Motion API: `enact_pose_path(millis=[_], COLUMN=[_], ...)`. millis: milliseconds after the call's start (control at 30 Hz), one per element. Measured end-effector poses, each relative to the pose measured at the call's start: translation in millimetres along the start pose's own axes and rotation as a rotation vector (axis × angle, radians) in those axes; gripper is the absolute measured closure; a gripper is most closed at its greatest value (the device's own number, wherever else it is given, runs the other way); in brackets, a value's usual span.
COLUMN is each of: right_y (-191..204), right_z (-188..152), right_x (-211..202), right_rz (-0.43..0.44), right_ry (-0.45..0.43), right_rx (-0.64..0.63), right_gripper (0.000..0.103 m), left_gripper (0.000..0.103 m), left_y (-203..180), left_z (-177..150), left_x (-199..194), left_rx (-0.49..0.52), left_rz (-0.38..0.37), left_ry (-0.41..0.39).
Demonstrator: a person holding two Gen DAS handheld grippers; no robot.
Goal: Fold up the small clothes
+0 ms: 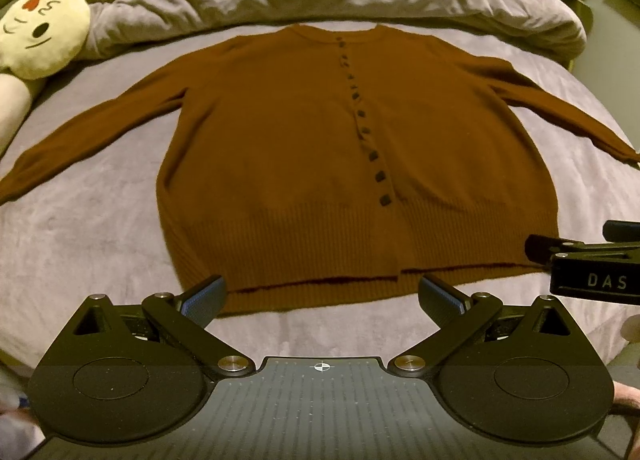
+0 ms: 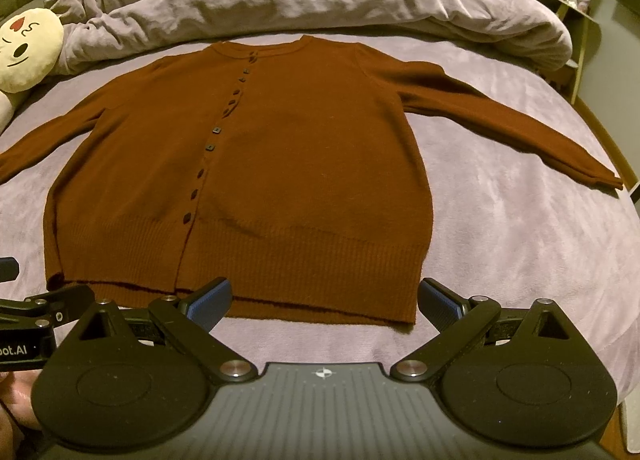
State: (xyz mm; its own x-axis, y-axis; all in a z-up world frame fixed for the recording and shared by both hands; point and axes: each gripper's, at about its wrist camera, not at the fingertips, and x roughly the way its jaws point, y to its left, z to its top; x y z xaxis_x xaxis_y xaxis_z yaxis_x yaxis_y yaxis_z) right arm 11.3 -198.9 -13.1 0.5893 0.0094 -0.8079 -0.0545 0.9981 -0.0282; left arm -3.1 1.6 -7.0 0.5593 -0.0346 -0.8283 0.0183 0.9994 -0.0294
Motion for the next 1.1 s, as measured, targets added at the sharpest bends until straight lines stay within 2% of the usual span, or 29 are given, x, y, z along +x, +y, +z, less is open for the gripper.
enact_pose_path(millis=[800, 1100], right_y=[-8.1, -9.7], right_z=[0.9, 1.7], right_x=[9.2, 11.5], right_rz=[0.027, 0.085], right_ry=[-0.002, -0.013], right_rx=[0.017, 0.03], right_gripper=[0.004, 0.004], left_gripper=[0.0, 0.0], left_y=[-5.7, -5.2], left_z=[3.5, 4.7], left_x=[9.3, 14.6], left_rx=[0.005, -0.011], left_rz=[0.0, 0.0], left_ry=[0.047, 0.064])
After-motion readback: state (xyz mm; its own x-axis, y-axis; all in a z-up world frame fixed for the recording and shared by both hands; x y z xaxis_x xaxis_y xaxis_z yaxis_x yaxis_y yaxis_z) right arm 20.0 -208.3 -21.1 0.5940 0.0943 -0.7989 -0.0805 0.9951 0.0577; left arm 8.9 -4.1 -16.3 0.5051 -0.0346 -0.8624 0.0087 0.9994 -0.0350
